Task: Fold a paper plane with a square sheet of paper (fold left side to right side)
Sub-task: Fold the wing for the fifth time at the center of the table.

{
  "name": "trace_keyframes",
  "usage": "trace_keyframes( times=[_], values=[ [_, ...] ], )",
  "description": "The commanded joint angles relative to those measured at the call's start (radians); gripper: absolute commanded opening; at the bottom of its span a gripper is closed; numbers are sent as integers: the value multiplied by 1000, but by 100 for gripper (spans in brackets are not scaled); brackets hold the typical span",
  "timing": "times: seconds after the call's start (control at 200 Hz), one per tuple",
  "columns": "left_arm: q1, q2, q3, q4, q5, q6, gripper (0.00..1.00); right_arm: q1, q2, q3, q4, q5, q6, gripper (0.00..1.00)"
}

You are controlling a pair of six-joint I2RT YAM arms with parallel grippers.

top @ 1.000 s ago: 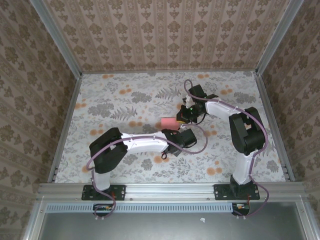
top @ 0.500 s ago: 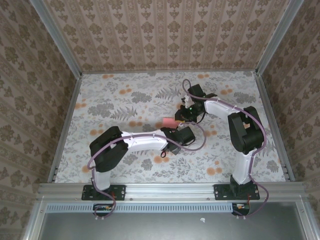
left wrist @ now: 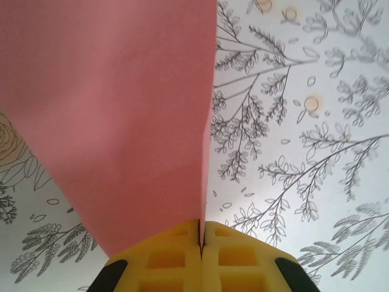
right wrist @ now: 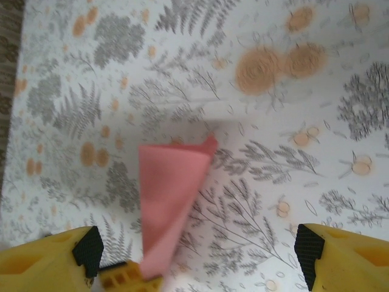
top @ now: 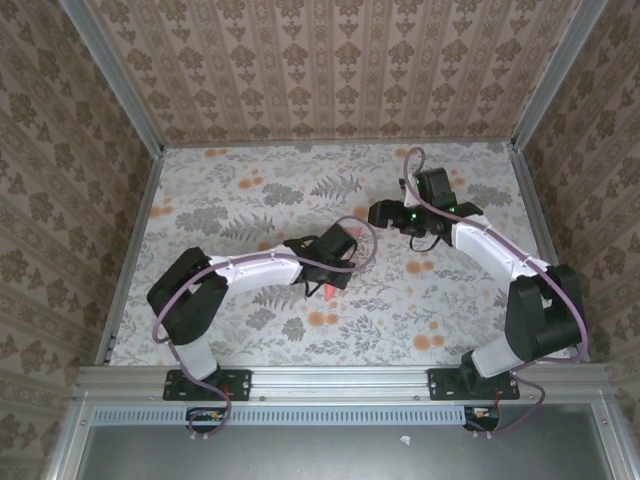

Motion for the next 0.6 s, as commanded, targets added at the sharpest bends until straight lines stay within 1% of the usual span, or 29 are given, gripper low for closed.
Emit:
trace_keyframes(
  times=[0.0,0.165,0.35,0.445,0.54,0.595],
  values=[
    [68,-36,-83,183,203,-125,0,5,0,-96,108,-4,1,86],
    [129,-15,-177,370,320,-236,0,22,39,-188,263,-69,49,85],
    [164,19,-220,533,407,-337,0,61,103,-198,353,-97,89,84],
    [175,38,-218,566,429,-371,0,70,128,-192,384,-108,115,81],
    [188,64,-225,644,461,-428,0,75,148,-186,403,-114,135,77],
    [194,84,-237,700,473,-467,0,77,162,-181,416,-125,147,73]
  ],
)
